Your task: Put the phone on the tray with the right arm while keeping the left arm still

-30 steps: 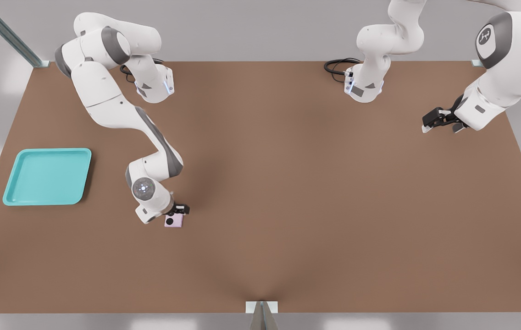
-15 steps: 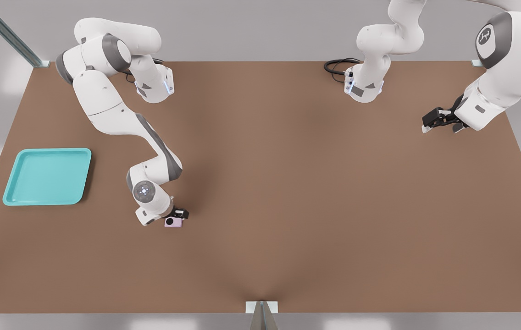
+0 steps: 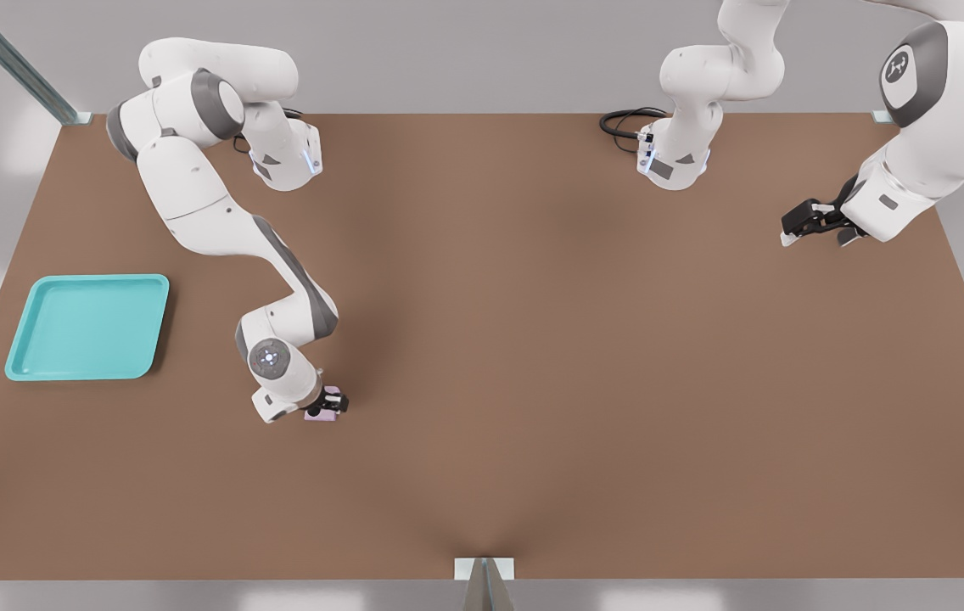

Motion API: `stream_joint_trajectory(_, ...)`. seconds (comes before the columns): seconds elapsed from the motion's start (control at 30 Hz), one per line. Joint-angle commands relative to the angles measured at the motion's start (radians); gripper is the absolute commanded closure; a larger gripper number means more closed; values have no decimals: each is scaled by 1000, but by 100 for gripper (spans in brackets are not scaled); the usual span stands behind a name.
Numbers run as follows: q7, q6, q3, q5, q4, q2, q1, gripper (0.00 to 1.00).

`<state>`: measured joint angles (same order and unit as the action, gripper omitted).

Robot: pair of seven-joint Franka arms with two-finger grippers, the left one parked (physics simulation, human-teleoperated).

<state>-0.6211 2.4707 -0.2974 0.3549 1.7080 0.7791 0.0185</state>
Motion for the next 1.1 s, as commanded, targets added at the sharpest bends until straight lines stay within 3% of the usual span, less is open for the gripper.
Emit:
stream_joint_trajectory(0.0,-20,-1,0,12,-1,2,0,10)
stream_joint_trajectory(0.1,-19,-6,0,12,-1,2,0,25)
stream_joint_trajectory(0.23,-14,-72,-15,13,12,-69,5,25)
stream_joint_trajectory(0.27,30,-110,-69,12,19,-101,69,25)
stream_joint_trajectory(0.3,72,-151,-179,13,22,-109,188,25)
stream_joint_trajectory(0.33,113,-180,-243,16,36,-133,268,25)
stream_joint_trajectory(0.4,237,-182,-291,16,125,-218,402,25)
stream_joint_trajectory(0.43,297,-182,-405,18,173,-230,565,25)
stream_joint_trajectory(0.67,661,-219,-683,162,371,-311,1204,25)
stream_joint_trajectory(0.83,886,-217,-674,164,378,-296,1371,25)
stream_joint_trajectory(1.07,916,-197,-611,378,309,-83,1437,24)
